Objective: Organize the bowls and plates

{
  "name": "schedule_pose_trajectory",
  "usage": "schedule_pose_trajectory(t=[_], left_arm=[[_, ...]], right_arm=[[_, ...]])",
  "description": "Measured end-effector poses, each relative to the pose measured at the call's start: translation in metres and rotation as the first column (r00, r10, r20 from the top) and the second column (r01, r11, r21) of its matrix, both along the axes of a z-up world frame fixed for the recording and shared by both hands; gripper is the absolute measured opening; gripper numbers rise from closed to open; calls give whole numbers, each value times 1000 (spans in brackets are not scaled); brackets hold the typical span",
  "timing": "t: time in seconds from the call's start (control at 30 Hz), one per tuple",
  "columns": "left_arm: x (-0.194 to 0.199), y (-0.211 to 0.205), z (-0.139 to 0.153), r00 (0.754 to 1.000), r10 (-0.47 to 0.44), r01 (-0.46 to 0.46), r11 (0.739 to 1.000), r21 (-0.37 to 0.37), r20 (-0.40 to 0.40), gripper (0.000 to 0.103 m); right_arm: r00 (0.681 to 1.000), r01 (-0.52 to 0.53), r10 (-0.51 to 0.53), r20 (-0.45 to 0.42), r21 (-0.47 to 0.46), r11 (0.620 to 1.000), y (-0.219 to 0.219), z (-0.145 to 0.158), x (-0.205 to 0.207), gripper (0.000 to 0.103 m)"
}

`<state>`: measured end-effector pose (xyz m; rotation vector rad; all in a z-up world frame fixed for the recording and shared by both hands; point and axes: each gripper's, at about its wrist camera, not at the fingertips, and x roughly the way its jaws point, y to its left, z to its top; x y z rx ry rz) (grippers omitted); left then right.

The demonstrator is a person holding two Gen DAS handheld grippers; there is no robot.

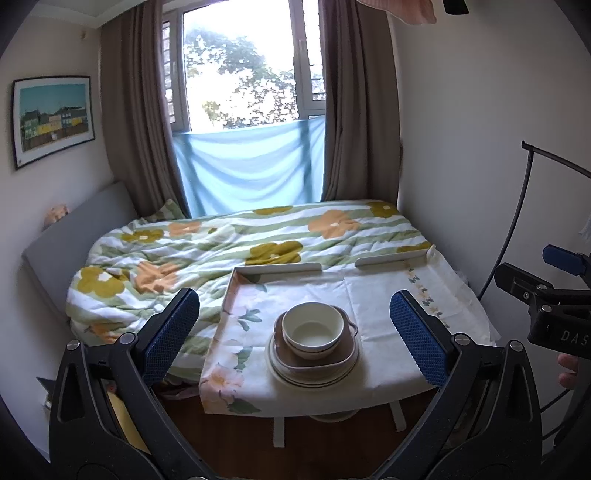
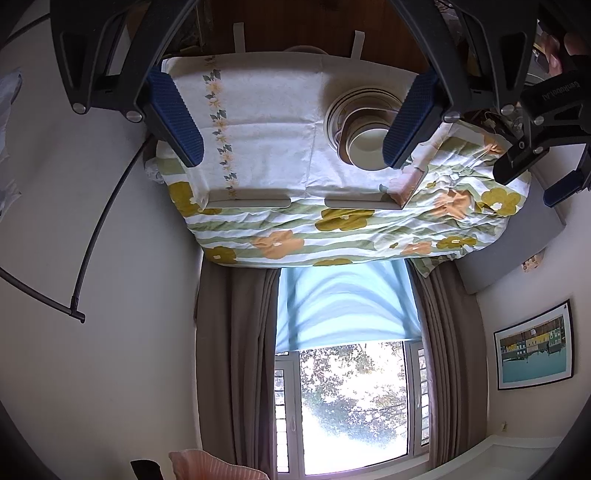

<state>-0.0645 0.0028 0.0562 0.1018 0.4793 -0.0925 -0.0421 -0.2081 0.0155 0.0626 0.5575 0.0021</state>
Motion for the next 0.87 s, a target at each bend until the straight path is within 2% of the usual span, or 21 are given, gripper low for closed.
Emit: schedule_pose_trajectory(t=[0.37, 0.63, 0.87], left_arm=[[1, -4, -3, 1000, 11, -11, 1000, 9, 8, 103], [1, -5, -3, 998, 55, -55, 998, 8, 22, 103], [-5, -10, -2, 996, 72, -74, 997, 21, 59, 103]], right_arm=[[1000, 10, -10, 5, -22, 1000, 2, 0, 5, 97], [1000, -5, 5, 8, -15, 1000, 0, -2, 10, 97], [1000, -19, 19, 3, -5, 1000, -6, -6, 11, 97]])
